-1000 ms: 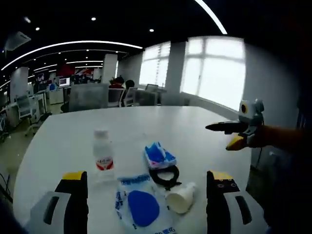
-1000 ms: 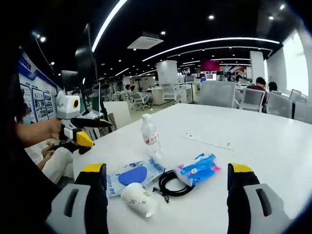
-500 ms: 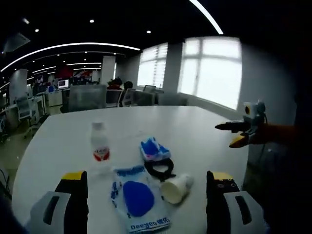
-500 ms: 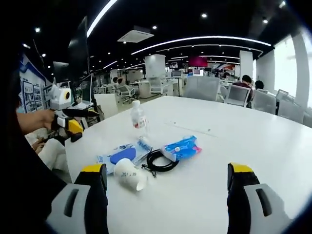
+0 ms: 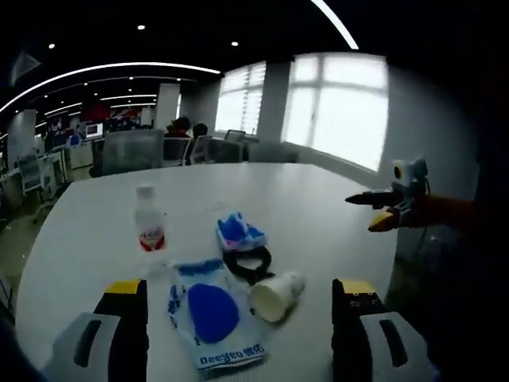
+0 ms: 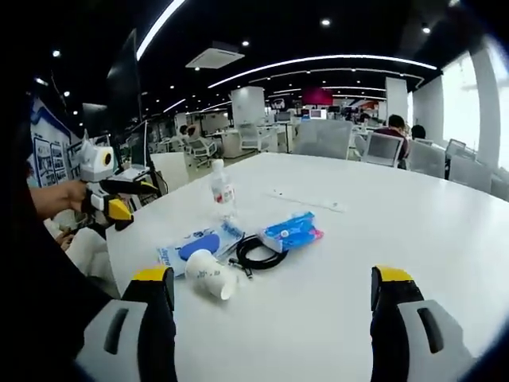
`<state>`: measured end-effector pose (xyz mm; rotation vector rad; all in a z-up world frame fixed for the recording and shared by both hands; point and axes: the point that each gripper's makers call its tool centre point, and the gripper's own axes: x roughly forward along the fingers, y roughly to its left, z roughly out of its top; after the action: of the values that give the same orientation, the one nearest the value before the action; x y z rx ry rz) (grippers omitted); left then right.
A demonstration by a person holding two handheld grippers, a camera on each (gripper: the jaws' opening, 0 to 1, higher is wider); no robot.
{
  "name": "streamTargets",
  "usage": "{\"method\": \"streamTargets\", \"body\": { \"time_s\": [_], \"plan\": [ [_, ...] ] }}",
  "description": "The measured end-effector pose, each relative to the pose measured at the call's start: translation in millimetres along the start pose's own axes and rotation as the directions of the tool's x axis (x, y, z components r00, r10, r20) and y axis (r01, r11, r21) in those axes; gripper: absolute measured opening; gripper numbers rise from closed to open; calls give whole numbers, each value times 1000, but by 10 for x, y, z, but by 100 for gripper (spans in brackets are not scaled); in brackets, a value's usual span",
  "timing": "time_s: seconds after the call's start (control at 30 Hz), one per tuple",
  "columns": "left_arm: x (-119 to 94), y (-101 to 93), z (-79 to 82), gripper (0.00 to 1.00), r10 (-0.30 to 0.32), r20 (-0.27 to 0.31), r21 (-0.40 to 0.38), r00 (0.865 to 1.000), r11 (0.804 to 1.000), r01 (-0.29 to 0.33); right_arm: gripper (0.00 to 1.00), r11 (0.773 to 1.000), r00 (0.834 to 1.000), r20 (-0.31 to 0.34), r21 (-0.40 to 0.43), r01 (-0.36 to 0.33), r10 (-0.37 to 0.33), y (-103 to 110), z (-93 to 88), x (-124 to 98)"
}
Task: Arrange the tabletop items into an orderly group along one side of the table until the central work area is clear of visible clutter.
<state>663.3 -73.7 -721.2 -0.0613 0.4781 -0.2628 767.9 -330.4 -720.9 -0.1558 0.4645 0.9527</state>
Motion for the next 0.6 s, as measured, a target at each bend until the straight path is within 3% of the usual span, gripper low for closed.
{"method": "streamTargets", "body": {
  "time_s": [0.37,0.53,0.6],
  "plan": [
    [14,9,-119,97,5,-80,-38,997,999,-8,100,1000,999,-49,2,-15,15,-6,-84,45],
    [34,-7,-138,94,-3,-87,-41,996,999,0,100,1000,998,-53,13,-20,20,-3,-96,60],
    [77,-32,-177,88,-18,-105,-43,994,999,14,100,1000,998,-64,17,-19,21,-3,-119,67]
  ]
}}
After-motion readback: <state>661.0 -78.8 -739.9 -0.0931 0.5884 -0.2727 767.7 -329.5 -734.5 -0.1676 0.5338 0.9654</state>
